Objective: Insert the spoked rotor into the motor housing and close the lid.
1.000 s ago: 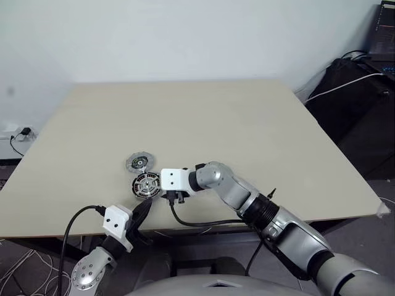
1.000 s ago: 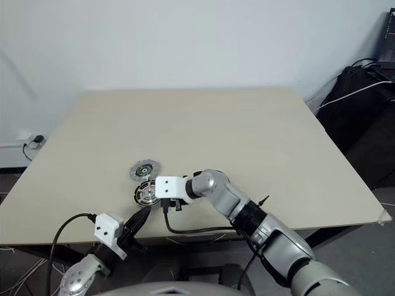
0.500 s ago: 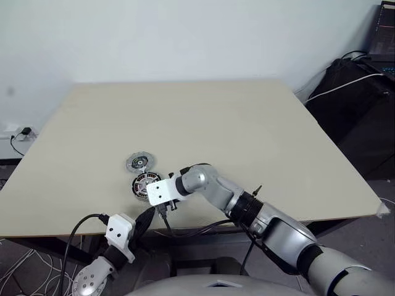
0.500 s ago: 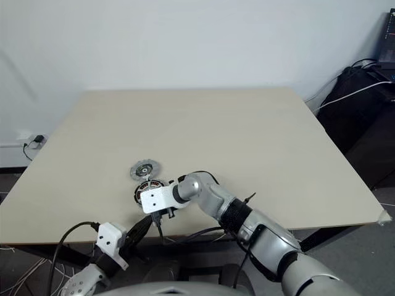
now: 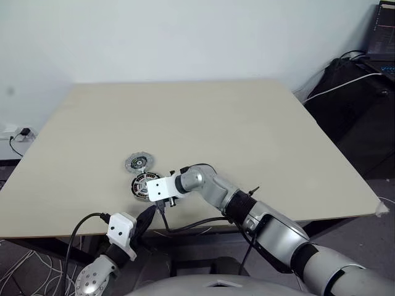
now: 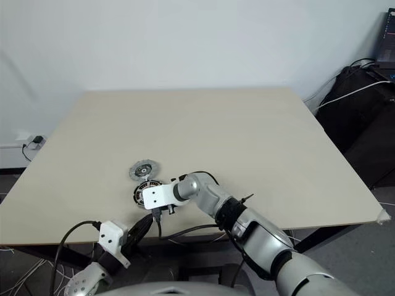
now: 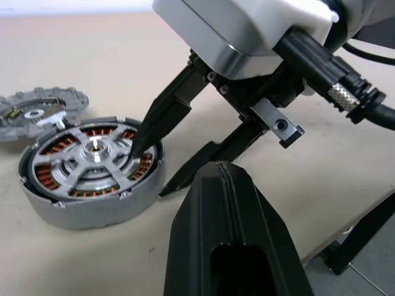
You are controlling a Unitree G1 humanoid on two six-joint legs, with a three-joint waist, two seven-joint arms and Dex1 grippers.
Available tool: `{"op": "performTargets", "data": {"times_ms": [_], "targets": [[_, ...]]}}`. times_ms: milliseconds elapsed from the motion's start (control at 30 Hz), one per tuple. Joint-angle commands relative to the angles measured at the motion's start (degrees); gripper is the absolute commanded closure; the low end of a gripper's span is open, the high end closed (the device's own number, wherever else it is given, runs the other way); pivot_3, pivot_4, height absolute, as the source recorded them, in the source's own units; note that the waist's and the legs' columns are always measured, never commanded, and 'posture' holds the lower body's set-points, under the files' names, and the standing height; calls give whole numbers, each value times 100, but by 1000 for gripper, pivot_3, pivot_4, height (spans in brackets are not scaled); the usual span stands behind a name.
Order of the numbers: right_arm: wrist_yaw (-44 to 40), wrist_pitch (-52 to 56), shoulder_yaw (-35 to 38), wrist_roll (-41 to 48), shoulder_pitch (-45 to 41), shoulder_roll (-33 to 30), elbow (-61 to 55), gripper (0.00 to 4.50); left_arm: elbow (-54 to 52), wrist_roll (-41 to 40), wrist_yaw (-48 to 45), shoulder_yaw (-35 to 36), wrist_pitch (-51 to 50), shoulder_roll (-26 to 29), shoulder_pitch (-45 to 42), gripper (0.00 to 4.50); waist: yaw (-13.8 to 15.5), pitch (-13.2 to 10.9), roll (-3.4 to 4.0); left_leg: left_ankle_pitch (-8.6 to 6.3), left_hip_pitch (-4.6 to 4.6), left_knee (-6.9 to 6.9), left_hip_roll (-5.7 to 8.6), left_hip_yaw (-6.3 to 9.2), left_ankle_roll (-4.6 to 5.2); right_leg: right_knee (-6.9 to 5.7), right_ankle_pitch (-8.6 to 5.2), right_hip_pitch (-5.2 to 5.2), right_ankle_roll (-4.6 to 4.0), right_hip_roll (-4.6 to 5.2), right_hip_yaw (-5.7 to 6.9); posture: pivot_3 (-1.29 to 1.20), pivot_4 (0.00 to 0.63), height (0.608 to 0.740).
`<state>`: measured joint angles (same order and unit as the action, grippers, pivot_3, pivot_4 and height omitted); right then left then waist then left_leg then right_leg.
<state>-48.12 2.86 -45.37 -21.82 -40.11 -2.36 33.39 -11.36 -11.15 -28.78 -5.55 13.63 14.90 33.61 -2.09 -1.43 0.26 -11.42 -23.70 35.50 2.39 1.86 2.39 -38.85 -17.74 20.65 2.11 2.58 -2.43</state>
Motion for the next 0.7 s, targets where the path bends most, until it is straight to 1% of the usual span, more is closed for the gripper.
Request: {"op": "performTargets", "data": {"times_ms": [33,67,100,167,233,633,700], "targets": [[93,-134,149,-78,-199,81,31,2598,-27,35,25,-22,223,-49,-5,4500,1,0,0,0,0,0,0,0,0,0,0,0,0,0,0,0,0,740],[98,-139,152,-91,-194,88,44,2598,-19,41,33,-26,235,-56,-1,4500,1,0,0,0,0,0,0,0,0,0,0,0,0,0,0,0,0,740],[106,-145,153,-105,-188,93,55,2770,-13,42,38,-29,241,-61,3,4500,1,0,0,0,0,0,0,0,0,0,0,0,0,0,0,0,0,740],[120,-150,162,-125,-183,99,66,3195,-14,49,52,-31,239,-66,1,4500,0,0,0,0,1,-1,0,0,0,-1,0,0,0,0,0,0,0,740],[137,-160,182,-140,-174,103,75,3804,-14,48,62,-30,233,-68,-10,4500,-4,-2,4,0,3,-1,0,2,0,-5,0,0,0,-1,1,0,0,740],[243,-52,344,-166,-123,77,44,3804,-39,48,115,-87,141,-52,-154,4500,4,-7,7,1,7,1,1,6,-2,-10,0,-3,0,-3,3,0,0,740],[191,-26,336,-182,-103,-3,-14,3804,-42,48,123,-106,130,-54,-168,4500,8,-8,8,2,7,1,1,7,-2,-11,0,-3,0,-3,4,0,0,740]]}}
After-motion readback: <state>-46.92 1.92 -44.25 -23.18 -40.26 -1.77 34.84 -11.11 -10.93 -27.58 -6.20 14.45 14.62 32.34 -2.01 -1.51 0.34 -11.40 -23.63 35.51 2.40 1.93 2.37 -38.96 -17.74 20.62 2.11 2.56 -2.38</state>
